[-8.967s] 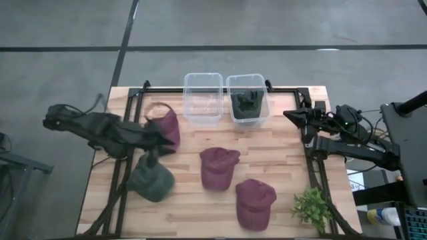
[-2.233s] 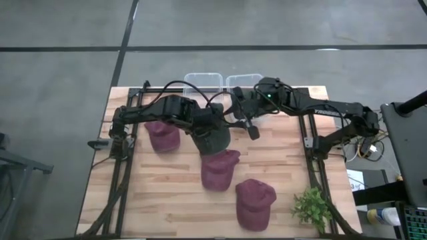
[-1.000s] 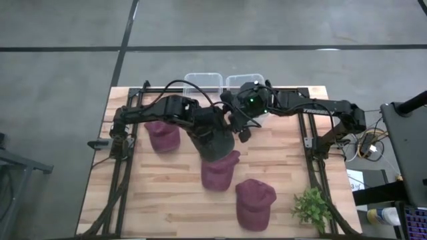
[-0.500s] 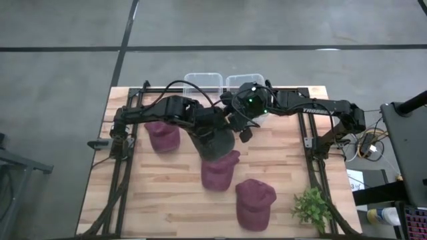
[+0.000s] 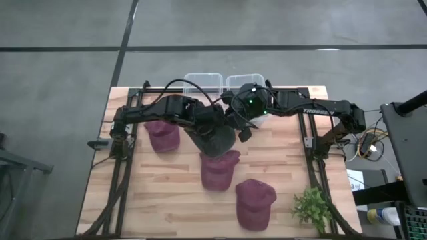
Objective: Pick & Place hat
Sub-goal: Put the black cap into the right transparent bin
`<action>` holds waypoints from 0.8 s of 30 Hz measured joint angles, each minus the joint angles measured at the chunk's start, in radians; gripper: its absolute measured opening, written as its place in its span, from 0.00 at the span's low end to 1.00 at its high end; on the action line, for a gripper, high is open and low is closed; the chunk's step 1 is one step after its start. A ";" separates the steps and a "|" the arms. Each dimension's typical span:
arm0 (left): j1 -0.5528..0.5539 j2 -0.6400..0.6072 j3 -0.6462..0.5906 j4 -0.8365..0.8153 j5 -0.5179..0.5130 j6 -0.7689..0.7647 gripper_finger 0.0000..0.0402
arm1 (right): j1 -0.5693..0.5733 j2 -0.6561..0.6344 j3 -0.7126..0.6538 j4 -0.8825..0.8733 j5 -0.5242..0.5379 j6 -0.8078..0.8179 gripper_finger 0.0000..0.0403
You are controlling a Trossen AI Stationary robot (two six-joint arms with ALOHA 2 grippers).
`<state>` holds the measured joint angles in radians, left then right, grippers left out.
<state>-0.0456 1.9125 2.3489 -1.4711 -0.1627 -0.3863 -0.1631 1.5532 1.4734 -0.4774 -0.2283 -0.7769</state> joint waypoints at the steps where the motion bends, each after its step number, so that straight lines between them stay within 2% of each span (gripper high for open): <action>1: 0.000 0.000 0.000 0.001 -0.001 -0.002 0.02 | 0.000 0.000 0.000 -0.002 0.010 0.006 0.02; 5: 0.000 0.000 0.000 0.002 -0.010 -0.028 0.04 | 0.002 0.001 -0.002 -0.010 0.059 0.025 0.02; 12: 0.000 0.000 0.001 -0.003 -0.008 -0.058 0.05 | 0.003 0.002 -0.002 -0.010 0.070 0.037 0.02; 18: 0.000 -0.002 0.002 -0.005 -0.094 -0.106 0.05 | 0.002 0.002 -0.002 -0.010 0.082 0.045 0.02; 24: -0.001 -0.002 0.003 -0.008 -0.100 -0.104 0.05 | 0.002 0.002 -0.002 -0.010 0.081 0.055 0.02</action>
<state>-0.0467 1.9102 2.3516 -1.4794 -0.2623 -0.4908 -0.1616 1.5547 1.4712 -0.4870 -0.1476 -0.7214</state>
